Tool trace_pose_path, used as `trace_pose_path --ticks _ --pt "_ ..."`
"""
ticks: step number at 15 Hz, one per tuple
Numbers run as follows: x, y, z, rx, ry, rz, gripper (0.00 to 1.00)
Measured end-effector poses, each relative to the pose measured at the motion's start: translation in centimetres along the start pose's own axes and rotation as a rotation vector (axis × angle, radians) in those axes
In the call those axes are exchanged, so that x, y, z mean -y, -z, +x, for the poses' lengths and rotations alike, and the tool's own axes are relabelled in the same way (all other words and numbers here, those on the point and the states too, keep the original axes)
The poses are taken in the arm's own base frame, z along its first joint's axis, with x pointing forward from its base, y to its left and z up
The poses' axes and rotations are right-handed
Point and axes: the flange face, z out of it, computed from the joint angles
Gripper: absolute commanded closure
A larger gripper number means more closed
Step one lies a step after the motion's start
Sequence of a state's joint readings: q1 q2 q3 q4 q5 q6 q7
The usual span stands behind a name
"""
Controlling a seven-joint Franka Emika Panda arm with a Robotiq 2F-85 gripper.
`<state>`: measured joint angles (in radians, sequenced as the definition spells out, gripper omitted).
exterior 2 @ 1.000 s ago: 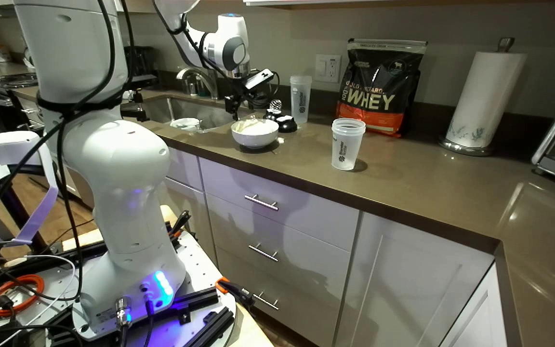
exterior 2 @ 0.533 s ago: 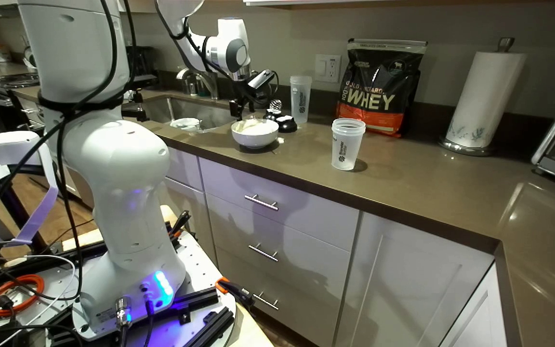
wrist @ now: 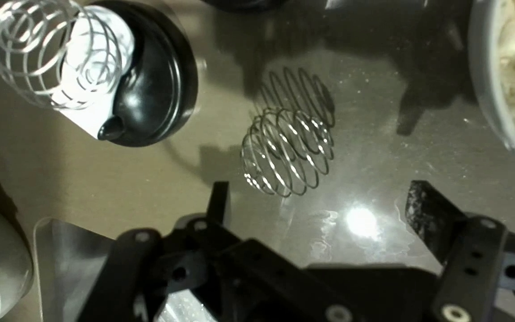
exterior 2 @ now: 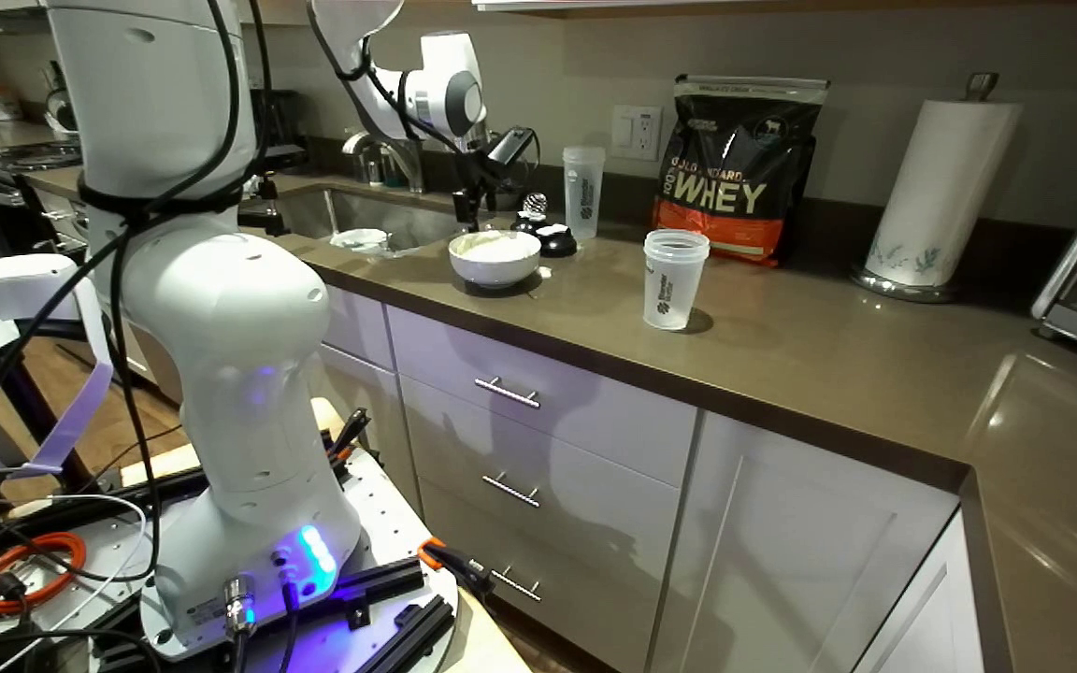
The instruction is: Put the silver spring in the white container
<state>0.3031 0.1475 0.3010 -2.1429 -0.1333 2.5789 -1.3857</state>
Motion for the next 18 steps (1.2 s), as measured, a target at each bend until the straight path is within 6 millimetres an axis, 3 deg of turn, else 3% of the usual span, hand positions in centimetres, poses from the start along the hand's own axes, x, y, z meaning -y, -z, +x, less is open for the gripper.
trace_pose_path --ticks 4,5,7,8,11,18 --pt "-0.4 -1.3 0.0 0.027 0.054 0.005 0.02" --pt "-0.5 -1.6 0.0 0.032 0.065 0.007 0.11" --pt "-0.7 -2.1 0.0 0.042 0.085 0.010 0.10" --pt "-0.8 -2.3 0.0 0.046 0.093 0.011 0.02" --pt "-1.1 -2.7 0.0 0.057 0.115 0.009 0.00" --pt "-1.5 -3.2 -0.3 0.080 0.164 0.007 0.10"
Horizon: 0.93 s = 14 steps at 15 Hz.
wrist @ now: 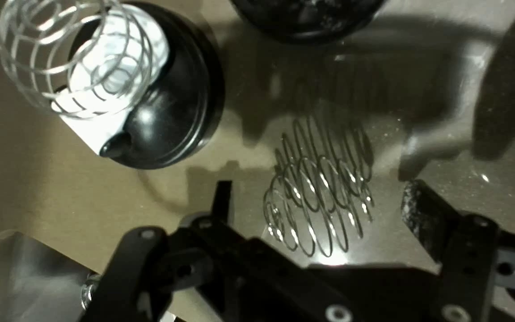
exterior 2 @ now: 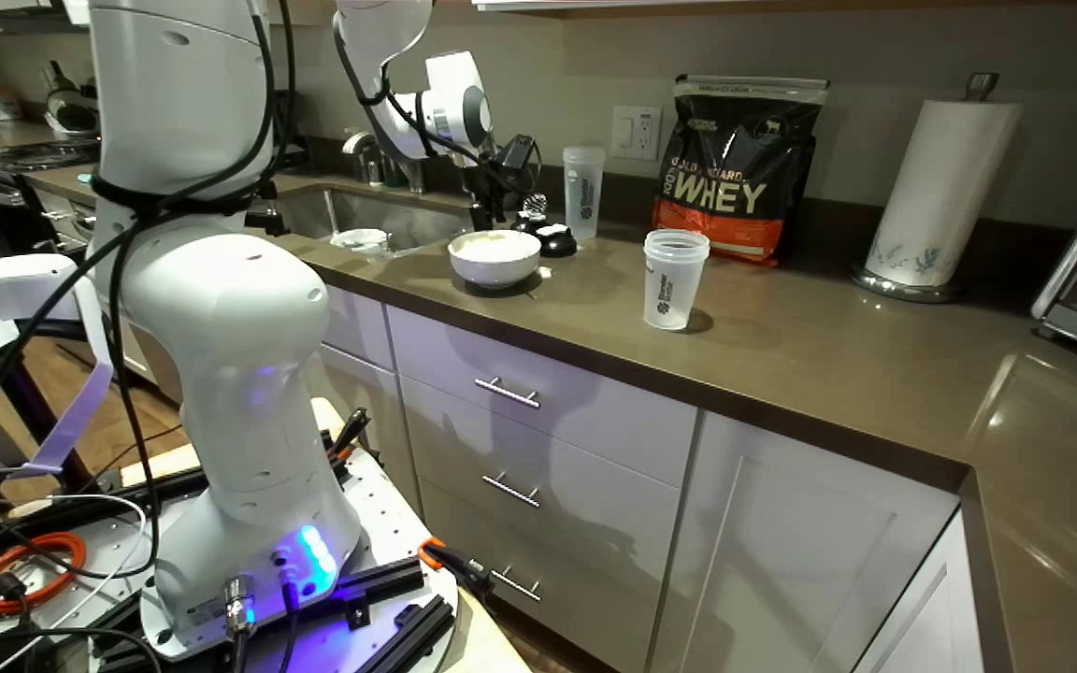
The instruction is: Put the silver spring in the white container
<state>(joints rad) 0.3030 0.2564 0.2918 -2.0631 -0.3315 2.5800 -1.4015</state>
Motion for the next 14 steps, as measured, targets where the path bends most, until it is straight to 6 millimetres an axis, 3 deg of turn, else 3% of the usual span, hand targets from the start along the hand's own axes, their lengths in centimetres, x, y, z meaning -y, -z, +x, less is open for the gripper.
trace_pose_path --ticks 7,14 --pt "-0.02 -0.19 0.10 -0.002 0.019 0.002 0.03" --pt "0.01 -0.32 0.54 -0.006 0.055 0.006 0.11"
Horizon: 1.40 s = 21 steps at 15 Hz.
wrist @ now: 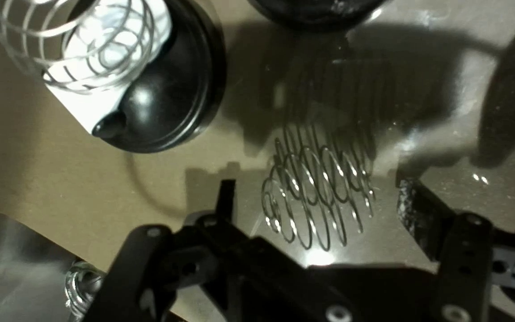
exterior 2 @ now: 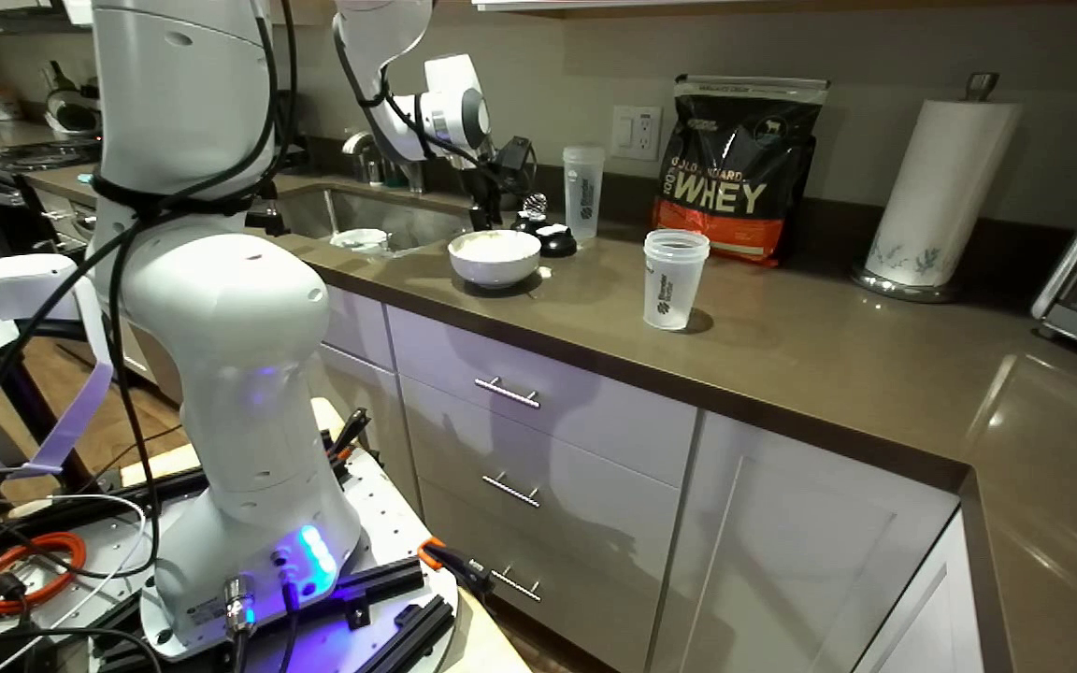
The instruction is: Put the silver spring in the white container
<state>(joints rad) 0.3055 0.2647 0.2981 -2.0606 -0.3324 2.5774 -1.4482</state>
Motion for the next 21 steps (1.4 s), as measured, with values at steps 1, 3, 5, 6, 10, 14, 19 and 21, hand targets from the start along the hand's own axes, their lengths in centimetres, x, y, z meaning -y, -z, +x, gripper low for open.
trace_pose_path --ticks 1,3,5,6,10,14,19,21 --pt "0.01 -0.04 0.05 -0.001 0.003 0.001 0.12" --pt "0.04 -0.20 0.07 -0.002 0.012 0.003 0.14" --pt "0.08 -0.34 0.09 -0.003 0.019 0.006 0.15" --pt "0.09 -0.40 0.09 -0.003 0.022 0.007 0.16" --pt "0.14 -0.62 0.10 -0.005 0.033 0.010 0.31" --pt "0.17 -0.74 0.09 -0.005 0.041 0.012 0.40" --pt "0.15 -0.73 0.06 -0.001 0.047 0.012 0.36" --pt "0.13 -0.71 0.06 0.002 0.051 0.012 0.37"
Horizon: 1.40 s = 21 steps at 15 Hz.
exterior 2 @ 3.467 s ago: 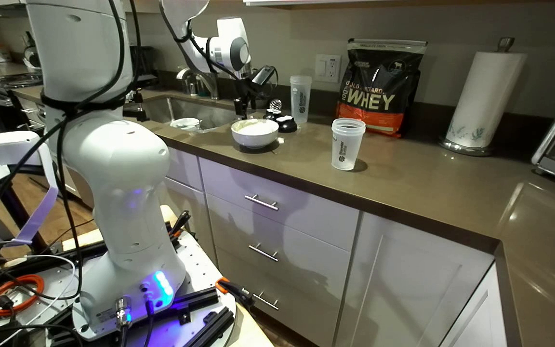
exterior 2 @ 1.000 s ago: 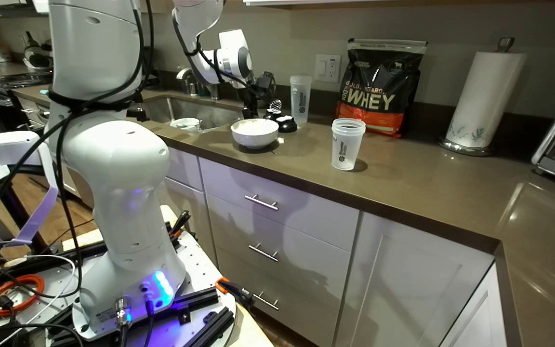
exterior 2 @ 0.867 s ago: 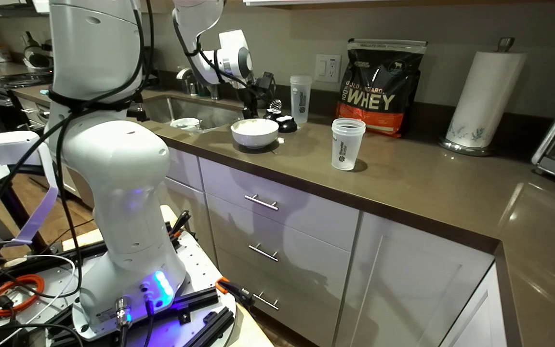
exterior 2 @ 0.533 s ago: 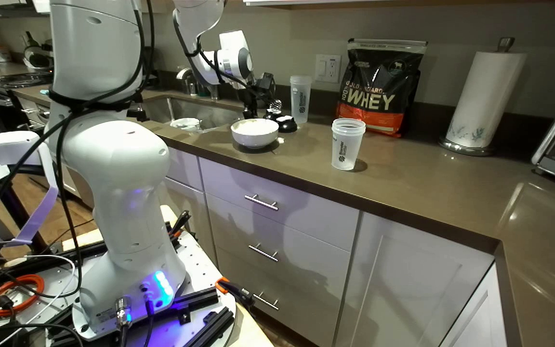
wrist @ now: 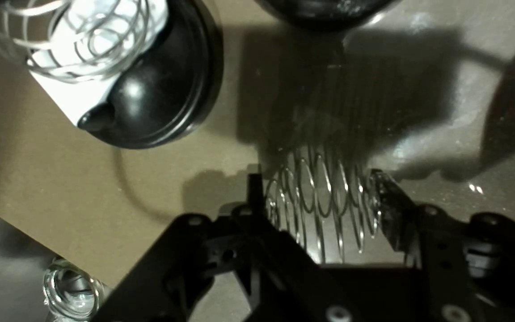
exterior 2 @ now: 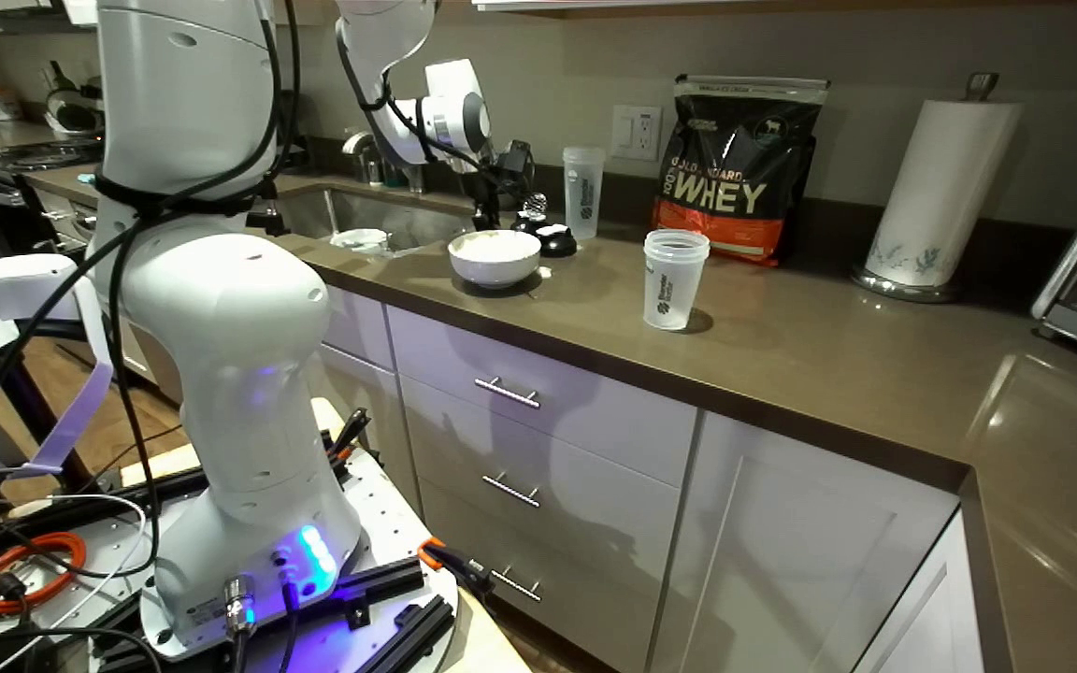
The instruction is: Put the silver spring in the white container
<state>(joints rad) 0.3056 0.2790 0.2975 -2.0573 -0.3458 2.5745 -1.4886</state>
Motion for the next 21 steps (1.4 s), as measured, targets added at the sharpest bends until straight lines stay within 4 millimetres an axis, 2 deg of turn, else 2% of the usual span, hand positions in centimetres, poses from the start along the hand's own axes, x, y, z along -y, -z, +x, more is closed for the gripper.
trace_pose_path --ticks 3,15,18,19,21 --pt "-0.1 0.1 0.0 0.003 0.004 -0.003 0.43" --pt "-0.5 1.6 -0.2 0.024 0.018 -0.027 0.45" --pt "-0.6 2.1 -0.2 0.028 0.018 -0.035 0.49" --pt "-0.7 2.3 -0.2 0.030 0.018 -0.038 0.54" --pt "-0.8 2.9 -0.3 0.034 0.018 -0.044 0.53"
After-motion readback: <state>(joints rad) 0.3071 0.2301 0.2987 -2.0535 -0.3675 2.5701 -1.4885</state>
